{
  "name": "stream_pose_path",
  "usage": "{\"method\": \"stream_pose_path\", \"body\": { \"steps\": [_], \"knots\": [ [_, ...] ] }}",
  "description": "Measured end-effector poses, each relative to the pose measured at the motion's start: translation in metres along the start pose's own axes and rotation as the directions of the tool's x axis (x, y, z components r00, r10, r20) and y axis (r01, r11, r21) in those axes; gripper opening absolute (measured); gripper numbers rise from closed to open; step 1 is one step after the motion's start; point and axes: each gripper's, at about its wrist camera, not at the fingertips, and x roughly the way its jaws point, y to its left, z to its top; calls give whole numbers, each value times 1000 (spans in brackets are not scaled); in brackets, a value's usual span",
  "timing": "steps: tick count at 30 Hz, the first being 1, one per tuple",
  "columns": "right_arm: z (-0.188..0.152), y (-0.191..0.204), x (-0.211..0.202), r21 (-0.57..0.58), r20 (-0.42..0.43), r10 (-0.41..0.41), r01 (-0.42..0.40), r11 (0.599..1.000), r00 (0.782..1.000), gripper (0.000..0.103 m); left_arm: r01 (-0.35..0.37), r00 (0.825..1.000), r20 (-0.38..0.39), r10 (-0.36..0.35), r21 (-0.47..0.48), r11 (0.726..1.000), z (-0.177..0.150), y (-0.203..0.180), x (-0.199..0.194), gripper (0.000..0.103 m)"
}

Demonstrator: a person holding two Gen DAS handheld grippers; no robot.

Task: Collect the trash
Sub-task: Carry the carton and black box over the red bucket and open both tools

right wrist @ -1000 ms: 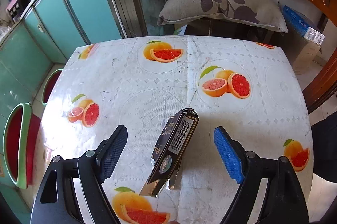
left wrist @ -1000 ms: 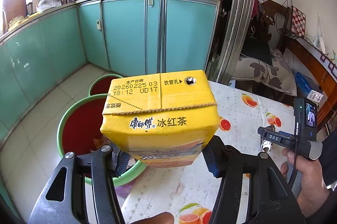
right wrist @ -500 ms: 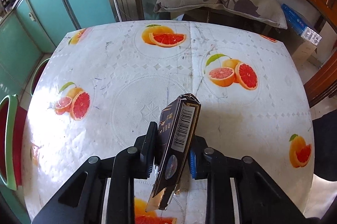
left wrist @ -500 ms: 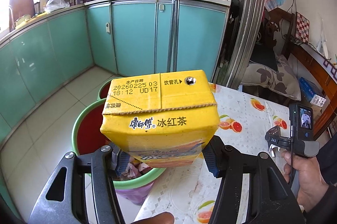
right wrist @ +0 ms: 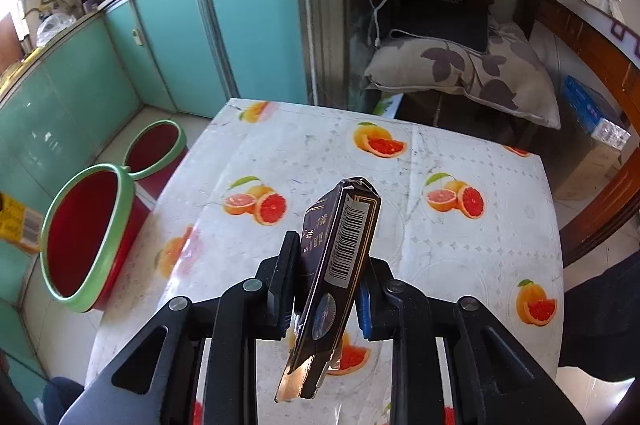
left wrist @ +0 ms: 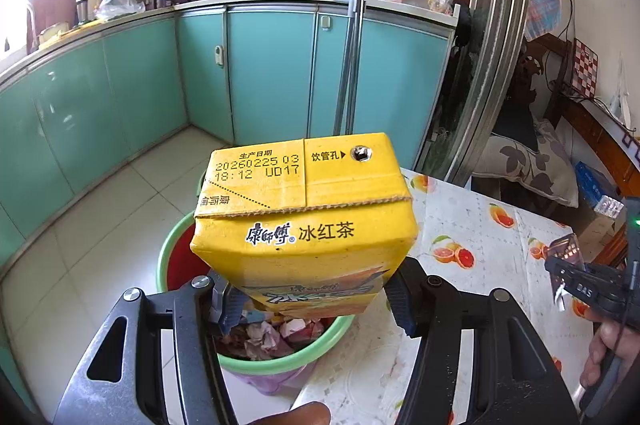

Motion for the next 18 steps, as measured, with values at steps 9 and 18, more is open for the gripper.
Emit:
{"method": "stream_pose_path", "body": {
  "steps": [9, 18],
  "knots": [
    [-7, 54, -40, -128, 36, 91, -86, 988, 995, 22, -80, 995, -65, 78, -23, 997, 11, 38, 38, 57],
    [-2, 101, -52, -213, 55, 155, -140, 967, 986, 22, -137, 977, -168, 133, -7, 991, -4, 55, 70, 59]
  ]
}}
